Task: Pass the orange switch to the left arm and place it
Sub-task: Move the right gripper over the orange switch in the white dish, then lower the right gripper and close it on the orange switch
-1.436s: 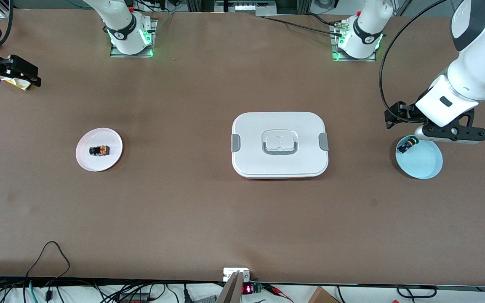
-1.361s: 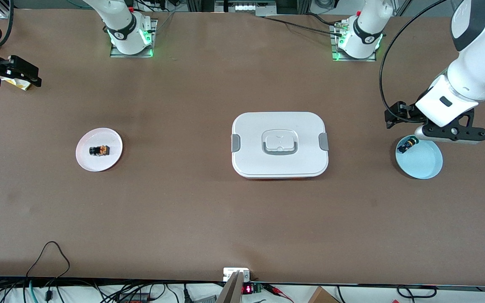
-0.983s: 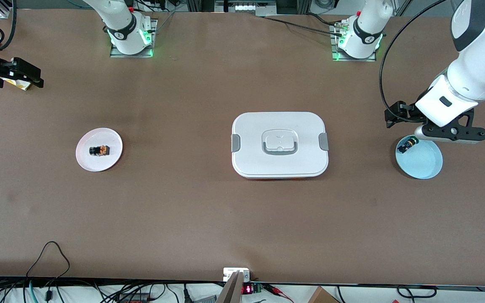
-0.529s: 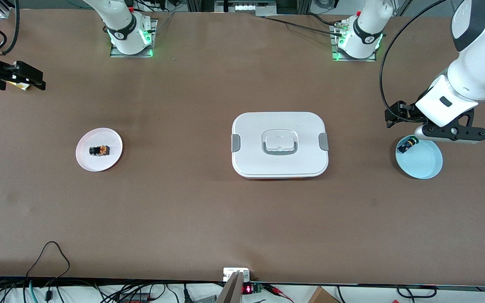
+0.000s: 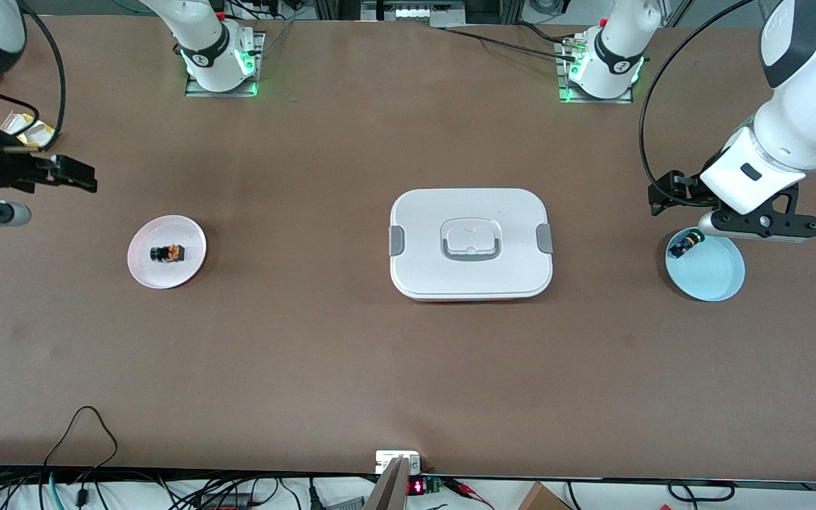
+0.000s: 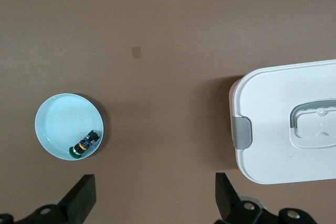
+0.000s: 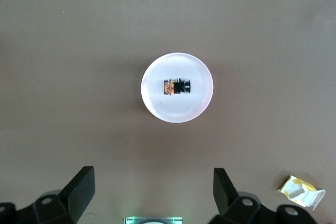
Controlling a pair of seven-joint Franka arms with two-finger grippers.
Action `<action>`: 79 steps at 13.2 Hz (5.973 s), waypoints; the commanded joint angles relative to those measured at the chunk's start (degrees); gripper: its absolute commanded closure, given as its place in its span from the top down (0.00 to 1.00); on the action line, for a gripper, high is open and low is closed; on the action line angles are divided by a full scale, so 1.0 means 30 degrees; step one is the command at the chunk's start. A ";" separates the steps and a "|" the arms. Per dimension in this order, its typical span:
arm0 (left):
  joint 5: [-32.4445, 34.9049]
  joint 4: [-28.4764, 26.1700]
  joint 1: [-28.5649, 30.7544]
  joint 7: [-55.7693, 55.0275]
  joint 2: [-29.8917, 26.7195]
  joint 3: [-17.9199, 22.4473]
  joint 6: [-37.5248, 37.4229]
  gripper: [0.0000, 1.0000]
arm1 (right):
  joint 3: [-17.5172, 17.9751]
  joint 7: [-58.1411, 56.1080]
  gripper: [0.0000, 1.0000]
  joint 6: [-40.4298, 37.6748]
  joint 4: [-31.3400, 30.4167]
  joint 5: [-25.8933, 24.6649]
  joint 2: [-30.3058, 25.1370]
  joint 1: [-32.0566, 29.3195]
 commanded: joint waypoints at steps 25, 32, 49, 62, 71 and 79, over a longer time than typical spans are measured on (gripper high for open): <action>-0.0553 0.0662 0.0107 0.0256 0.0329 -0.0009 -0.0447 1.00 | 0.0071 -0.0353 1.00 0.3721 -0.0094 -0.1578 0.4026 0.1362; -0.0553 0.0662 0.0107 0.0256 0.0329 -0.0009 -0.0447 1.00 | 0.0042 -0.0644 1.00 0.8368 -0.4771 -0.1490 0.3502 0.0344; -0.0553 0.0662 0.0166 0.0256 0.0329 -0.0097 -0.0447 1.00 | 0.0013 -0.0587 1.00 1.8162 -1.2631 -0.1490 0.3910 -0.1507; -0.0553 0.0662 0.0166 0.0256 0.0358 -0.0097 -0.0447 1.00 | 0.0042 -0.0558 1.00 1.9133 -1.2897 -0.1343 0.5345 -0.1742; -0.0553 0.0662 0.0166 0.0256 0.0358 -0.0097 -0.0447 1.00 | 0.0072 -0.0792 0.26 1.8987 -1.2809 -0.1343 0.4936 -0.1683; -0.0553 0.0691 0.0137 0.0168 0.0329 -0.0126 -0.0825 1.00 | 0.0657 -0.0821 0.23 1.8372 -1.2634 -0.1314 0.2828 -0.1538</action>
